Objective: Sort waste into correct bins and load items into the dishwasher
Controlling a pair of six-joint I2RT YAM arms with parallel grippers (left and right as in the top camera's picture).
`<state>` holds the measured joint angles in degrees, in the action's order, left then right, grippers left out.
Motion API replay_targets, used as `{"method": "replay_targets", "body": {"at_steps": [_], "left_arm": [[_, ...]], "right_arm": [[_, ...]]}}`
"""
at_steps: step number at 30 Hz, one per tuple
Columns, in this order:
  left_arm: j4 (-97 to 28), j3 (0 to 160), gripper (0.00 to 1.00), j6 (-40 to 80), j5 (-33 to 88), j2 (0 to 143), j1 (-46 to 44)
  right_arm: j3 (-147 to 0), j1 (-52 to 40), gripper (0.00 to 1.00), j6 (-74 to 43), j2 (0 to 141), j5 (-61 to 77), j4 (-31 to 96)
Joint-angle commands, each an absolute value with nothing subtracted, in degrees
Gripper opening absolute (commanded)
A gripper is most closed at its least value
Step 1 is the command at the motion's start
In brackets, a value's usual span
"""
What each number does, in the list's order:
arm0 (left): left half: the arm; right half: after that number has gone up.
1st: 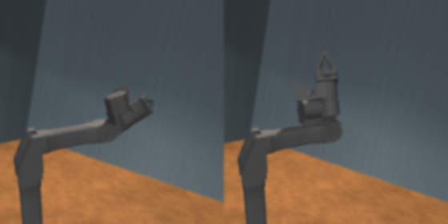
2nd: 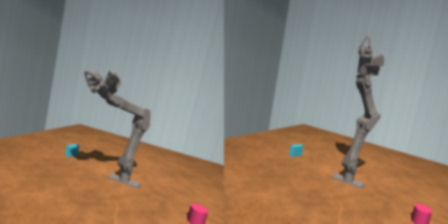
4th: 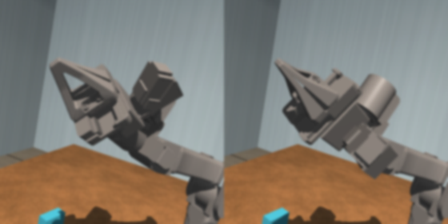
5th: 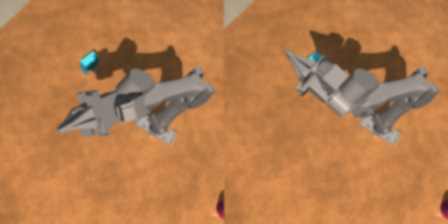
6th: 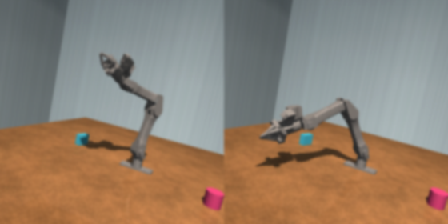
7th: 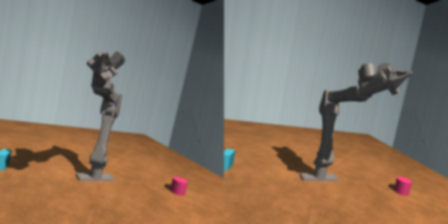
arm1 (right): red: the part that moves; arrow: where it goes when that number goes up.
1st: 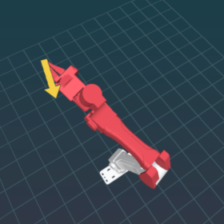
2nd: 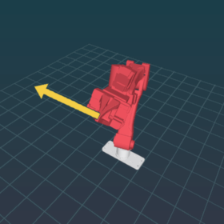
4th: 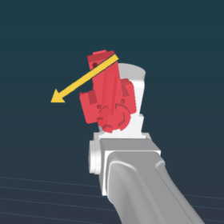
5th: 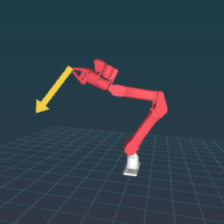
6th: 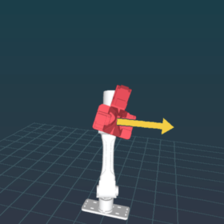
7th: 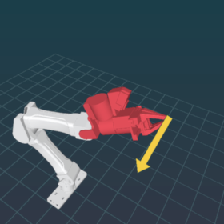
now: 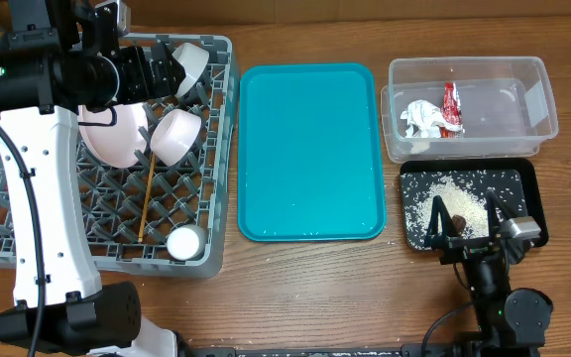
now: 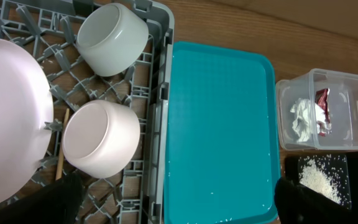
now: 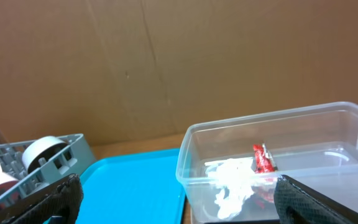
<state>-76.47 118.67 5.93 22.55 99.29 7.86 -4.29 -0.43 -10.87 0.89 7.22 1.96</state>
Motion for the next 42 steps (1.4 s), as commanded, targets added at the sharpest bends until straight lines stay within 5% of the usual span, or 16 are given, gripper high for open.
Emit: {"method": "replay_targets", "body": {"at_steps": [1, 42], "left_arm": [[-76.3, 119.3, 1.00, 6.6, 23.4, 99.4, 7.4], [-77.8, 119.3, 1.00, 6.2, 18.2, 98.7, 7.5]], "right_arm": [[-2.9, -0.9, 1.00, -11.1, 0.1, 7.2, 1.3], [-0.5, -1.4, 1.00, -11.6, 0.2, 6.7, 4.1]]}}
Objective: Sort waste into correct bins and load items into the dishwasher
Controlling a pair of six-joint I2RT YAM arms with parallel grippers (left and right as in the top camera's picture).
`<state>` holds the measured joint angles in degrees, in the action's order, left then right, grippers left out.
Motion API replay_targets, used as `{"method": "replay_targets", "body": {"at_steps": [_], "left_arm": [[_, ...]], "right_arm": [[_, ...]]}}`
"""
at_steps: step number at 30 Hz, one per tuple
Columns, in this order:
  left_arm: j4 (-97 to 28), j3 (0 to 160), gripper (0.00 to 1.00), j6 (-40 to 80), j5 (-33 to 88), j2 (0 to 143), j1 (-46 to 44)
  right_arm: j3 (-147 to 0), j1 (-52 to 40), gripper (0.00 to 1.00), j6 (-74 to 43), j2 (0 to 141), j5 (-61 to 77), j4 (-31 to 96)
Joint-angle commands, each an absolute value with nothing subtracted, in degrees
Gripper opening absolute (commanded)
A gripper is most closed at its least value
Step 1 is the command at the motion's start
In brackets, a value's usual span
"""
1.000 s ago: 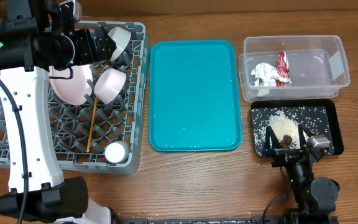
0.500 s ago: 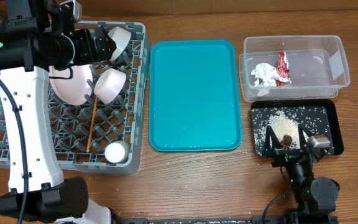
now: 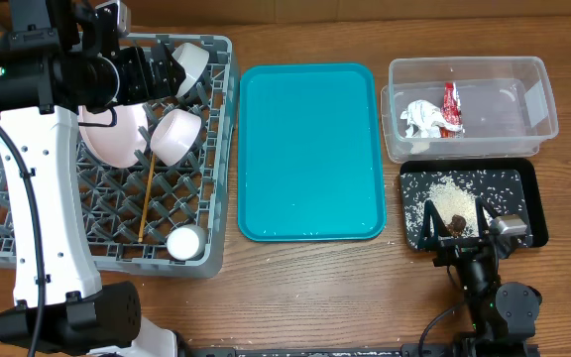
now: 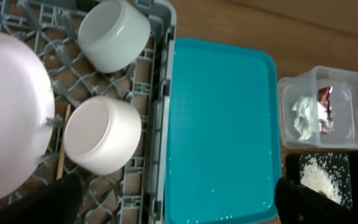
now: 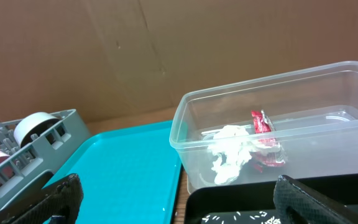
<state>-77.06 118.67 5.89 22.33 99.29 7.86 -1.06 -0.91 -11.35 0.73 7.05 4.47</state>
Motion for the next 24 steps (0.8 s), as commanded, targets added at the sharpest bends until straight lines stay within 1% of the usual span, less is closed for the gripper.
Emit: {"method": "replay_targets", "body": {"at_steps": [1, 4, 7, 11, 15, 16, 18, 24], "left_arm": [[-77.9, 119.3, 1.00, 6.3, 15.2, 98.4, 7.4], [-77.4, 118.6, 1.00, 6.2, 10.0, 96.0, 6.6], [-71.7, 115.0, 1.00, 6.2, 9.0, 91.1, 5.8], [-60.8, 104.0, 1.00, 6.2, 9.0, 81.5, 5.1], [-49.2, 88.6, 1.00, 4.8, 8.5, 70.6, 5.1], [-45.3, 81.3, 1.00, 3.1, 8.3, 65.5, 5.1], [-40.4, 72.7, 1.00, 1.4, 8.2, 59.7, 5.1], [-21.7, 43.4, 1.00, 1.3, 6.8, 40.4, 5.1]], "right_arm": [[-0.5, -1.4, 1.00, -11.6, 0.2, 6.7, 4.1], [-0.5, -1.4, 1.00, -11.6, 0.2, 6.7, 4.1], [-0.5, -1.4, 1.00, -11.6, 0.2, 6.7, 4.1], [-0.5, -1.4, 1.00, -11.6, 0.2, 6.7, 4.1], [-0.5, -1.4, 1.00, -11.6, 0.2, 6.7, 4.1], [-0.5, -1.4, 1.00, -11.6, 0.2, 6.7, 4.1], [-0.5, -1.4, 1.00, -11.6, 0.2, 6.7, 4.1], [-0.5, -1.4, 1.00, -11.6, 0.2, 6.7, 4.1]]}}
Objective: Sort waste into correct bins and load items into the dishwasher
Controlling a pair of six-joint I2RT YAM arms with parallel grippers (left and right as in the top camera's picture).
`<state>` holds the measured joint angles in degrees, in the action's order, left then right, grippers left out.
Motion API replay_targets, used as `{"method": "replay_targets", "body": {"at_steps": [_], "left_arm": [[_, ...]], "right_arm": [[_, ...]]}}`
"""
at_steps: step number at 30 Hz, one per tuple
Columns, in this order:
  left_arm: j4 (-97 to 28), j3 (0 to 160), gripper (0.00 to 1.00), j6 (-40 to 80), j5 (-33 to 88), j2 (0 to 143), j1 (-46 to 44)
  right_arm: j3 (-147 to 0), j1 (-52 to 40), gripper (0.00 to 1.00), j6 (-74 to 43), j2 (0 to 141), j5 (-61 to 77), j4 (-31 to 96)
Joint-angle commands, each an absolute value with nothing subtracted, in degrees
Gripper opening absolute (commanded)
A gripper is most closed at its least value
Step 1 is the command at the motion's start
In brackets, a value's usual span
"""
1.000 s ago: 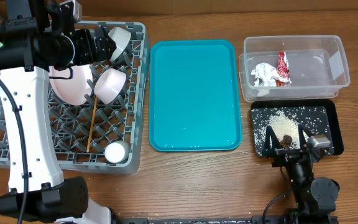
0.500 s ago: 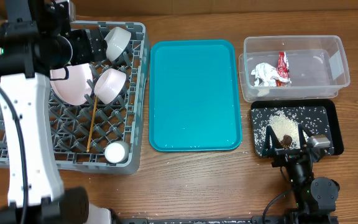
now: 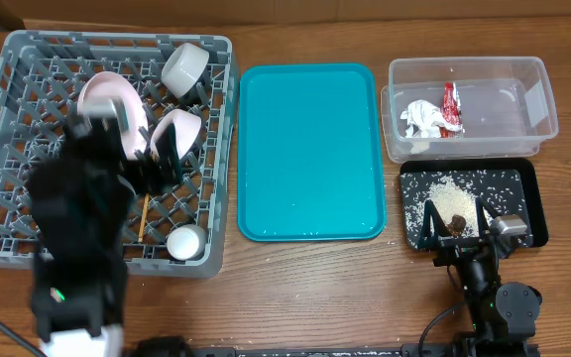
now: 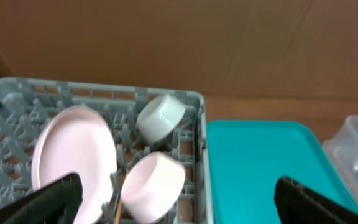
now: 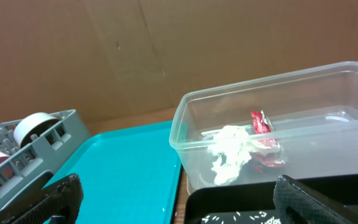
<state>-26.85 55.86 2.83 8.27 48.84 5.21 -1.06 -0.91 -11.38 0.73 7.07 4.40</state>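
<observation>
The grey dish rack [image 3: 117, 38] holds a pink plate [image 3: 100, 104], a pink bowl [image 3: 178, 132], a white cup [image 3: 184, 66], a small white cup [image 3: 186, 241] and a chopstick [image 3: 144, 216]. My left gripper [image 3: 152, 164] is blurred over the rack's middle; it is open [image 4: 178, 194] and empty, facing the plate [image 4: 73, 155] and bowl [image 4: 154, 183]. The clear bin [image 3: 543, 109] holds a white tissue [image 3: 422, 117] and a red wrapper [image 3: 451, 104]. My right gripper [image 3: 456, 226] is open [image 5: 178, 193] and empty above the black tray [image 3: 533, 183] of rice.
A teal tray [image 3: 310, 149] lies bare between the rack and the bins, with a few white specks near its front edge. A brown lump [image 3: 457, 220] sits in the rice. A cardboard wall [image 5: 166, 50] stands behind the table.
My left arm was high over the rack's back left; now it is low over the rack's middle and front, its camera looking level across the rack. The right arm has not moved.
First my left gripper hung open above the bowls, looking straight down, and my right gripper stood open at the black tray. Then the right arm sat slightly lower and nearer the table's front. Now the left arm has dropped back, both grippers empty throughout.
</observation>
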Motion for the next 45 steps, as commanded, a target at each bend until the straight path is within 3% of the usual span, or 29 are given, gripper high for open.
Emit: {"method": "replay_targets", "body": {"at_steps": [1, 8, 18, 45], "left_arm": [[-19.2, 39.5, 1.00, 1.2, 6.8, 37.5, 5.1], [-2.8, 13.5, 1.00, 1.3, 6.0, 16.6, 5.1], [-2.3, 0.3, 1.00, 1.2, 5.8, 0.4, 5.1], [-4.0, 0.3, 1.00, -1.3, 5.4, 0.3, 4.5]], "right_arm": [[-0.5, -1.4, 1.00, -11.6, 0.2, 6.7, 4.1], [-0.5, -1.4, 1.00, -11.6, 0.2, 6.7, 4.1], [-0.5, -1.4, 1.00, -11.6, 0.2, 6.7, 4.1], [-0.5, -1.4, 1.00, -11.6, 0.2, 6.7, 4.1]]}}
